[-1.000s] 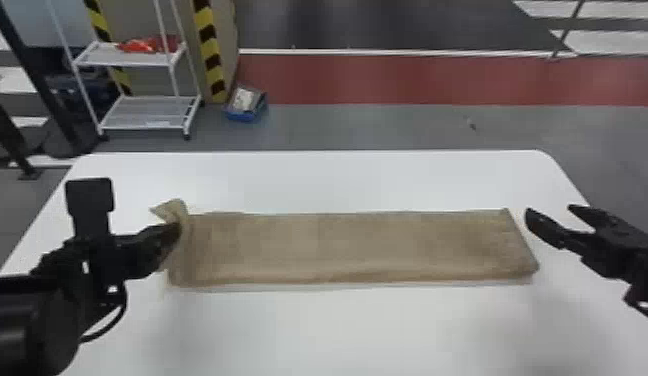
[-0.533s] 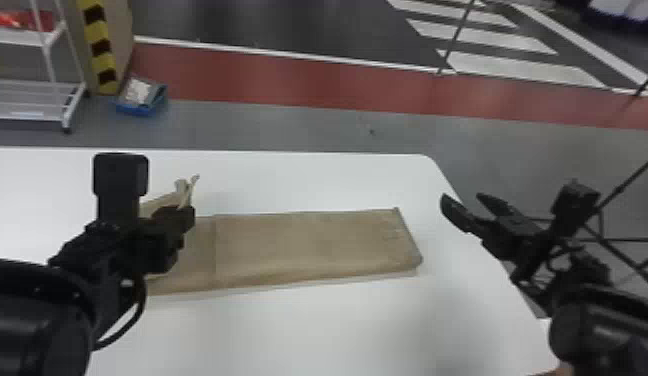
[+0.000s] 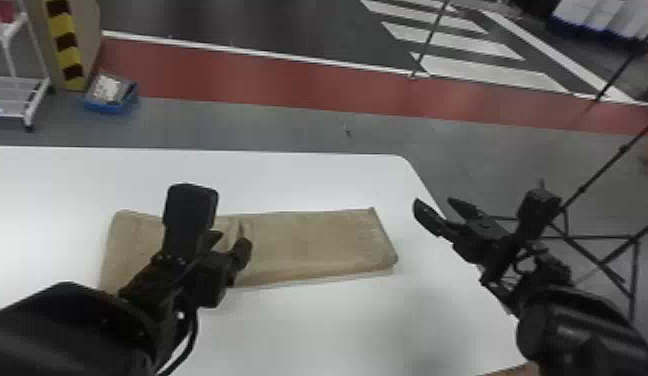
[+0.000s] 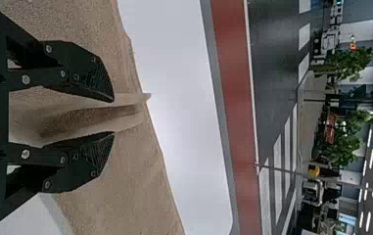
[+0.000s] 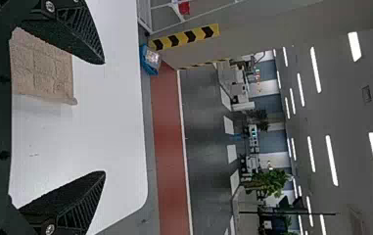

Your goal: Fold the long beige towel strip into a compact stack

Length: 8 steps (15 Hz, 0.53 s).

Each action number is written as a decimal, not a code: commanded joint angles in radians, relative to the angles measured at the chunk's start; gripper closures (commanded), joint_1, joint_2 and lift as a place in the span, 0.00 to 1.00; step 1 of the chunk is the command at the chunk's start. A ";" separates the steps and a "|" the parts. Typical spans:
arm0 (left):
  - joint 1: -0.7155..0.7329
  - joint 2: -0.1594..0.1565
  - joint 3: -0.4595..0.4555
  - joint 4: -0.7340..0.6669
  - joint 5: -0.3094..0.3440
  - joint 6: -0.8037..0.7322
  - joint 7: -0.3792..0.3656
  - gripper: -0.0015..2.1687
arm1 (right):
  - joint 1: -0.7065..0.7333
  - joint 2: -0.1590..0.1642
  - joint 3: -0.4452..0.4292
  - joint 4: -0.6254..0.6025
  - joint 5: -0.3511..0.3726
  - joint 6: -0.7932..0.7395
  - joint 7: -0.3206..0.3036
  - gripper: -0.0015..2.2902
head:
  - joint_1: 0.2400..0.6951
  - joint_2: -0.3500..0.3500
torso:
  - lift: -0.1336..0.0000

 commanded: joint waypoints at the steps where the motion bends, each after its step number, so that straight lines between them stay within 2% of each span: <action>1: 0.023 -0.004 0.009 -0.011 0.026 -0.015 -0.001 0.01 | -0.001 0.005 0.027 0.001 0.000 -0.003 -0.009 0.04 | 1.00 0.00 | 0.13; 4: 0.057 -0.004 0.074 -0.044 0.017 -0.070 0.011 0.01 | -0.006 0.008 0.098 -0.002 0.000 0.003 -0.026 0.04 | 1.00 0.00 | 0.13; 5: 0.077 -0.004 0.107 -0.042 -0.029 -0.199 0.008 0.01 | -0.009 0.015 0.119 -0.002 0.000 0.019 -0.032 0.04 | 1.00 0.00 | 0.13; 6: 0.101 0.011 0.145 -0.042 -0.072 -0.288 0.011 0.01 | -0.010 0.033 0.142 -0.020 0.000 0.053 -0.038 0.05 | 1.00 0.00 | 0.13; 7: 0.123 0.034 0.193 -0.060 -0.077 -0.291 0.001 0.01 | -0.006 0.054 0.165 -0.051 0.003 0.092 -0.038 0.07 | 1.00 0.00 | 0.13; 8: 0.141 0.071 0.245 -0.080 -0.072 -0.315 -0.007 0.01 | 0.005 0.080 0.195 -0.078 0.009 0.129 -0.043 0.08 | 1.00 0.04 | 0.13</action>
